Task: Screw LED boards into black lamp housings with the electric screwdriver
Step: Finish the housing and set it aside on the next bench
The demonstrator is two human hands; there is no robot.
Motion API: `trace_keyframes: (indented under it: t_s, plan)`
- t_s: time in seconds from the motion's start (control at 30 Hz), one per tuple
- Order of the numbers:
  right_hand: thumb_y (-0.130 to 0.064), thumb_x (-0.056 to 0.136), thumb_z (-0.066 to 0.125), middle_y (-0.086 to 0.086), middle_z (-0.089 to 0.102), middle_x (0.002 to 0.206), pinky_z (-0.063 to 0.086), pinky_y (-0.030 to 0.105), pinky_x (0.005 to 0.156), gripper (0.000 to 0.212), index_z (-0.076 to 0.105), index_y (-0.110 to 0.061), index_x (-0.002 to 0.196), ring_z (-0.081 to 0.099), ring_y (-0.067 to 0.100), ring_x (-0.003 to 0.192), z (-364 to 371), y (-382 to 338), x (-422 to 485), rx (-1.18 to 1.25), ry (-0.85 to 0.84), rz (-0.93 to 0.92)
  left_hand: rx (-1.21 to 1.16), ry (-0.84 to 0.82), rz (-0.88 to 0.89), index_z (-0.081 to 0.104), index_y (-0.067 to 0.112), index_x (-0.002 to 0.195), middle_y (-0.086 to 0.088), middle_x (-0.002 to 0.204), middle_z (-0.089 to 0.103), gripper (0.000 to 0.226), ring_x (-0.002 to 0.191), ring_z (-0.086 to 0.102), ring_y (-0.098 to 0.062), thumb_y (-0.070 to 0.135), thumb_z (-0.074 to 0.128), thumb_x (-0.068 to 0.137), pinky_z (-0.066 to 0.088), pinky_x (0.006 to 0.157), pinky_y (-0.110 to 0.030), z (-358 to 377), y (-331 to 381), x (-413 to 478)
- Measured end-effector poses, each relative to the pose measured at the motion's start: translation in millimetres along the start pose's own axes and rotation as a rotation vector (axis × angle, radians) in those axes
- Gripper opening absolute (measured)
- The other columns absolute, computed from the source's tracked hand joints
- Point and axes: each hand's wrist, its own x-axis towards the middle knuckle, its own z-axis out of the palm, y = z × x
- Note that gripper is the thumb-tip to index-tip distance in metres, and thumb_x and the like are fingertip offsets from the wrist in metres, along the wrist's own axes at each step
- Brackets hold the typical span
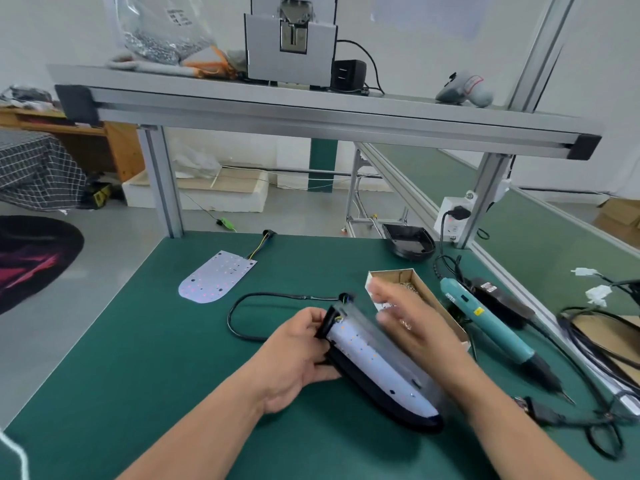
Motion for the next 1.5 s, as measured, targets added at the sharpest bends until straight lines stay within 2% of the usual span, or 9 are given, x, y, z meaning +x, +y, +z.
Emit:
trace_keyframes:
  t_s: [0.13, 0.3, 0.53, 0.73, 0.83, 0.9, 1.0, 1.23, 1.5]
  plan:
    - [-0.006, 0.108, 0.05, -0.025, 0.056, 0.135, 0.036, 0.004, 0.099, 0.059, 0.043, -0.037, 0.157, 0.056, -0.007, 0.12, 27.4, -11.8, 18.0, 0.059, -0.184, 0.073, 0.036, -0.091, 0.039, 0.066, 0.0, 0.113, -0.027, 0.111, 0.068, 0.018, 0.106, 0.069, -0.037, 0.007, 0.062, 0.098, 0.062, 0.09, -0.047, -0.7, 4.8, -4.0]
    - [-0.005, 0.101, 0.064, -0.023, 0.065, 0.126, 0.038, 0.009, 0.099, 0.045, 0.063, -0.032, 0.138, 0.057, -0.009, 0.119, 38.1, -12.8, 36.2, 0.08, -0.097, 0.054, 0.234, 0.045, 0.159, 0.065, -0.012, 0.116, -0.03, 0.118, 0.072, 0.022, 0.1, 0.069, -0.029, -0.003, 0.06, 0.097, 0.054, 0.094, -0.039, -13.1, 11.4, -1.7]
    - [-0.051, 0.082, 0.077, -0.02, 0.067, 0.109, 0.038, 0.008, 0.093, 0.036, 0.062, -0.052, 0.115, 0.062, 0.006, 0.114, 30.7, -10.2, 30.9, 0.176, 0.036, -0.001, -0.001, 0.306, -0.054, 0.076, 0.013, 0.086, -0.006, 0.076, 0.066, 0.008, 0.055, 0.06, -0.018, 0.013, 0.075, 0.078, 0.049, 0.049, -0.021, -28.5, 36.6, 13.5]
    - [-0.042, 0.099, 0.067, -0.015, 0.064, 0.104, 0.045, 0.02, 0.09, 0.018, 0.061, -0.041, 0.115, 0.063, 0.015, 0.103, 41.1, -15.0, 25.8, 0.131, -0.05, -0.14, 0.313, 0.216, -0.216, 0.083, 0.017, 0.107, -0.007, 0.103, 0.081, 0.055, 0.081, 0.077, -0.017, 0.052, 0.087, 0.065, 0.059, 0.063, -0.023, -49.1, 32.8, 22.9]
    - [-0.034, 0.103, 0.064, -0.014, 0.062, 0.104, 0.047, 0.023, 0.089, 0.025, 0.066, -0.037, 0.128, 0.062, 0.014, 0.101, 40.5, -10.9, 26.9, 0.038, -0.048, -0.197, 0.41, 0.233, -0.148, 0.083, 0.044, 0.109, 0.012, 0.105, 0.082, 0.041, 0.093, 0.078, -0.004, 0.066, 0.084, 0.074, 0.061, 0.076, -0.022, -61.2, 29.2, 16.3]
    - [-0.031, 0.105, 0.061, -0.013, 0.058, 0.101, 0.046, 0.024, 0.086, 0.035, 0.066, -0.028, 0.139, 0.06, 0.013, 0.097, 40.4, -8.5, 26.3, -0.003, -0.056, -0.212, 0.81, 0.204, 0.032, 0.07, 0.064, 0.121, 0.034, 0.112, 0.072, 0.032, 0.101, 0.068, 0.012, 0.042, 0.064, 0.098, 0.052, 0.092, -0.014, -73.9, 29.4, 6.2]
    - [-0.025, 0.107, 0.055, -0.008, 0.058, 0.105, 0.046, 0.025, 0.09, 0.04, 0.061, -0.02, 0.147, 0.058, 0.009, 0.101, 40.3, -8.0, 24.6, -0.085, -0.096, -0.244, 1.093, 0.236, 0.197, 0.062, 0.043, 0.143, 0.029, 0.134, 0.064, 0.074, 0.124, 0.059, 0.011, -0.008, 0.034, 0.097, 0.045, 0.116, -0.025, -82.5, 26.9, -3.6]
    - [-0.029, 0.099, 0.07, -0.033, 0.066, 0.099, 0.044, 0.01, 0.079, 0.02, 0.055, -0.041, 0.102, 0.064, -0.005, 0.095, 40.5, -18.6, 24.6, -0.098, -0.043, -0.104, 0.859, 0.089, 0.47, 0.061, 0.045, 0.137, 0.028, 0.13, 0.067, 0.04, 0.126, 0.06, 0.005, 0.052, 0.062, 0.098, 0.044, 0.104, -0.012, -26.5, 25.5, -14.2]
    - [-0.025, 0.102, 0.058, -0.012, 0.062, 0.094, 0.047, 0.034, 0.075, 0.004, 0.055, -0.027, 0.103, 0.055, 0.01, 0.086, 49.0, -25.9, 23.1, -0.223, -0.017, -0.221, 0.991, 0.17, 0.564, 0.071, 0.037, 0.113, 0.015, 0.103, 0.069, 0.014, 0.098, 0.065, -0.013, 0.037, 0.065, 0.1, 0.053, 0.086, -0.034, -28.0, 15.3, -3.6]
